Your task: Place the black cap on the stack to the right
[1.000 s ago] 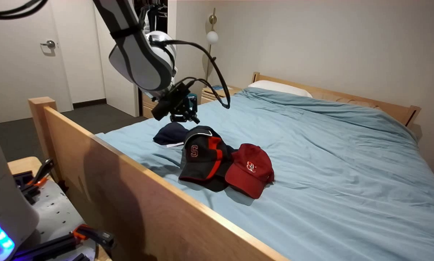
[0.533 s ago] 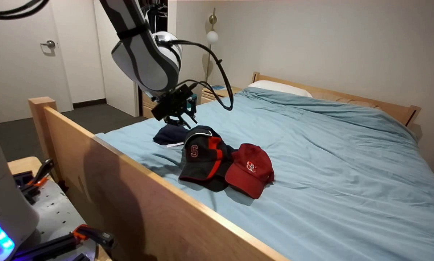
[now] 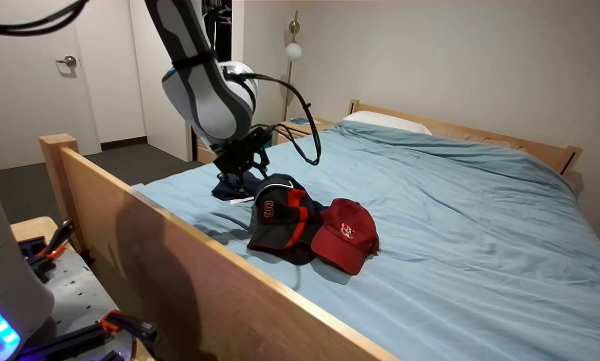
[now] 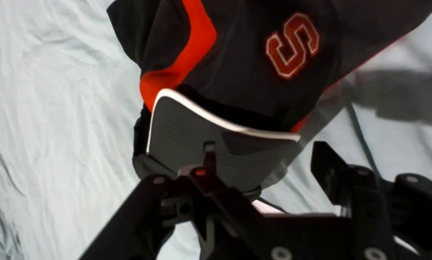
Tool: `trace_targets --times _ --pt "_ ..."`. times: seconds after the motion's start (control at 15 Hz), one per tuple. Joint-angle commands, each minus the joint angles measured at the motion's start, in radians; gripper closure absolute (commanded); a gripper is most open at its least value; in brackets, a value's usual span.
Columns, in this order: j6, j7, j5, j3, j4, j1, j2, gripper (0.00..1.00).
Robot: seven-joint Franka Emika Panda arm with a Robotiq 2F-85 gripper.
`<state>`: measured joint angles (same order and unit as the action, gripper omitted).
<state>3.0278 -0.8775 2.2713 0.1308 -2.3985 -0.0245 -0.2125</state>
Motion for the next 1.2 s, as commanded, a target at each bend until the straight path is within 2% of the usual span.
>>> trace_targets --times 0.0,0.2,0.33,0.67,1.13 --pt "0.015 0.261 -0.083 0.066 0.022 -0.046 -0.074 0.02" --pt "-0.033 0.467 -0.169 0.123 0.031 -0.113 -0.117 0.0" --pt "-0.073 0.511 -0.151 0.115 0.06 -0.138 -0.119 0.0" --pt "-0.123 0.439 -0.057 0.068 0.133 -0.164 -0.098 0.0" --pt "-0.114 0.431 -0.025 0.063 0.16 -0.151 -0.124 0.0"
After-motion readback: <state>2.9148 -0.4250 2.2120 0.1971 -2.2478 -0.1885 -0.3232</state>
